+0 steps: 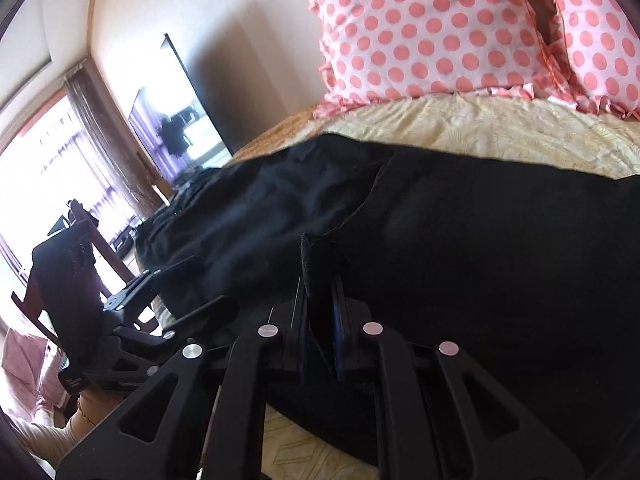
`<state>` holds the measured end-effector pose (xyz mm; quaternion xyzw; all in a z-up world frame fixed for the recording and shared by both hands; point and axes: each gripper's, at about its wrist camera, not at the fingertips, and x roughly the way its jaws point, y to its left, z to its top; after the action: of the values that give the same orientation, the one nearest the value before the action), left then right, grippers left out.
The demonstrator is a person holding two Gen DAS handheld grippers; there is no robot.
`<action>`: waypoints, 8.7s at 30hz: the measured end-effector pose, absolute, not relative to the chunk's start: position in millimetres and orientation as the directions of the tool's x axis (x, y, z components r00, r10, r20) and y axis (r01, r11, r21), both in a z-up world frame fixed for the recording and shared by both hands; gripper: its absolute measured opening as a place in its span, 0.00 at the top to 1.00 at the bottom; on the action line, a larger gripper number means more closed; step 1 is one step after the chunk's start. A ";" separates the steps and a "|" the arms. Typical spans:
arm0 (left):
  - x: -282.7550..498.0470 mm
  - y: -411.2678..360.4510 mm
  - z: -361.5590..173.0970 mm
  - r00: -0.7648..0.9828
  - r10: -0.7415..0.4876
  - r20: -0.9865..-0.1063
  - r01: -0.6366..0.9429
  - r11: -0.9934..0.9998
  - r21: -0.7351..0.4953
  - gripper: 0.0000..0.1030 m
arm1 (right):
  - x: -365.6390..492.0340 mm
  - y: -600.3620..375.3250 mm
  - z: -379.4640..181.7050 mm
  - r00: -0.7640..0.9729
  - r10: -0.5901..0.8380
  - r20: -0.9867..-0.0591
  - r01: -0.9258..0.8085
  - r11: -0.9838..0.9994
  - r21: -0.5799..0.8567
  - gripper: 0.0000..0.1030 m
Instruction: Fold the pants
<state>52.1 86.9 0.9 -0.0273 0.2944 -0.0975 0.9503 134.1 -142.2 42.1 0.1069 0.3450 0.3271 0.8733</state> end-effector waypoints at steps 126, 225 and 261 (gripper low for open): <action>122.0 -19.8 164.4 0.661 -0.640 -0.390 0.456 0.757 -0.468 0.92 | 9.3 -352.5 34.2 0.878 0.314 -0.361 -0.187 0.920 0.345 0.39; 115.7 -2.5 36.8 0.623 -0.383 -0.682 0.316 0.921 -0.229 0.02 | 207.1 -392.4 42.0 0.575 0.471 -0.668 -0.035 0.831 0.556 0.43; 194.6 78.0 53.7 0.583 -0.501 -0.640 0.193 0.850 -0.490 0.10 | 190.3 -347.7 50.7 0.650 0.387 -0.654 -0.271 0.922 0.276 0.80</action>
<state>194.6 78.0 53.7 -0.1874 0.4111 -0.1994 0.8696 190.3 -347.7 50.7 0.0771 0.3769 0.1816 0.9050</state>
